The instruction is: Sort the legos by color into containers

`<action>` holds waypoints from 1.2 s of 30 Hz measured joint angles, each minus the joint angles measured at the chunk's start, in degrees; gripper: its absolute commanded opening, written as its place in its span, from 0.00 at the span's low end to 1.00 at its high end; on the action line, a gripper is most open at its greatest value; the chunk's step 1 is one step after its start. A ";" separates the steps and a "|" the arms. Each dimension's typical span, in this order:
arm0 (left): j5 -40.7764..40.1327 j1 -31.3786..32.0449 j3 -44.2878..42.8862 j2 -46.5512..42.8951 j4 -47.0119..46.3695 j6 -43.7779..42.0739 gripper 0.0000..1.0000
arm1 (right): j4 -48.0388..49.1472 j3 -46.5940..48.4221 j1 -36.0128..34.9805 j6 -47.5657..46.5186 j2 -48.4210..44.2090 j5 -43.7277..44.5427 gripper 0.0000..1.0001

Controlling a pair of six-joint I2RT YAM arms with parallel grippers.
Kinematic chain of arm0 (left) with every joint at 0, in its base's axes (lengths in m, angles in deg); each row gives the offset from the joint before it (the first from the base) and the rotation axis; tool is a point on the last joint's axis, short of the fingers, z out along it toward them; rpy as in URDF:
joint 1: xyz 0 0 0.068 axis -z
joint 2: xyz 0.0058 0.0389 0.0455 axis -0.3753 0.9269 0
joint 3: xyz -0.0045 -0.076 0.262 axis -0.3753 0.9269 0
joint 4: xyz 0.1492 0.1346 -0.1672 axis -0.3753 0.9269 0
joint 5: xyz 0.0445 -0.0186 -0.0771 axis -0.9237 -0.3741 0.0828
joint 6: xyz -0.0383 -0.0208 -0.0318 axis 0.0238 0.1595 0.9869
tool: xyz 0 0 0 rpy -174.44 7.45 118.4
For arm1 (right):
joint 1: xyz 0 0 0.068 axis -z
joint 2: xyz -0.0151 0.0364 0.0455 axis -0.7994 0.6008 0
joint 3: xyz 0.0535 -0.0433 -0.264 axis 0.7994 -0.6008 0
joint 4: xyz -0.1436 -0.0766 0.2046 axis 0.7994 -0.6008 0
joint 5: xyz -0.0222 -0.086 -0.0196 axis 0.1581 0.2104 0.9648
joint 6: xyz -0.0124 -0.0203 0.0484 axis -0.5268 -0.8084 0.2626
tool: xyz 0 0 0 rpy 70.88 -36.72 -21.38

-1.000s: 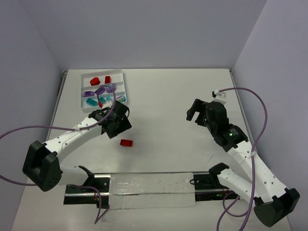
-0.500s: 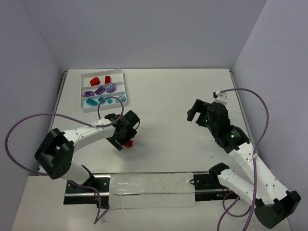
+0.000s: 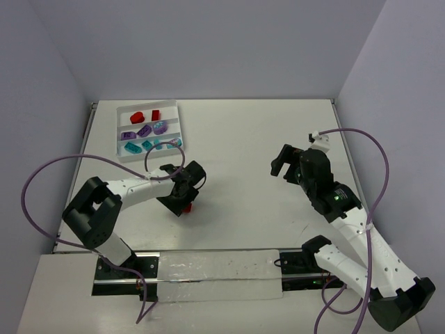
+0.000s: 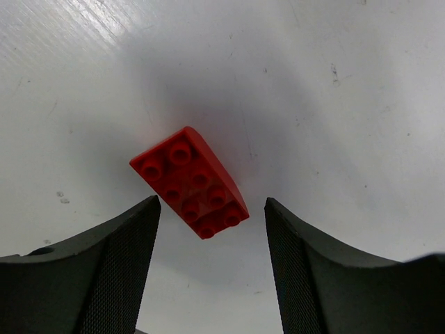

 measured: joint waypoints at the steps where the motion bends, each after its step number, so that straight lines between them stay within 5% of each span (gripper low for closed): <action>1: -0.01 0.00 0.00 0.47 -0.20 0.18 0.68 | 0.00 0.00 0.00 0.00 0.00 0.00 1.00; 7: -0.60 -0.01 0.00 1.57 -1.14 0.47 0.55 | 0.00 0.00 0.00 0.00 0.00 0.00 1.00; 9: -0.85 0.01 -0.05 2.15 -1.07 0.49 0.39 | 0.00 0.00 0.00 0.00 0.00 0.00 1.00; 17: -3.22 -0.06 -3.01 4.05 0.88 -2.16 0.02 | 0.00 0.00 0.00 0.02 0.00 0.00 1.00; 24: -9.90 -2.06 -14.27 4.53 6.44 -11.65 0.00 | 0.00 0.00 0.00 0.00 -0.06 0.02 1.00; 31: -12.63 -16.47 -32.29 7.21 5.58 -29.24 0.00 | 0.02 0.00 0.00 0.02 -0.13 0.02 1.00; 36: -11.80 -23.55 -49.79 19.27 4.61 -41.19 0.01 | 0.03 0.00 0.00 0.02 0.30 0.03 1.00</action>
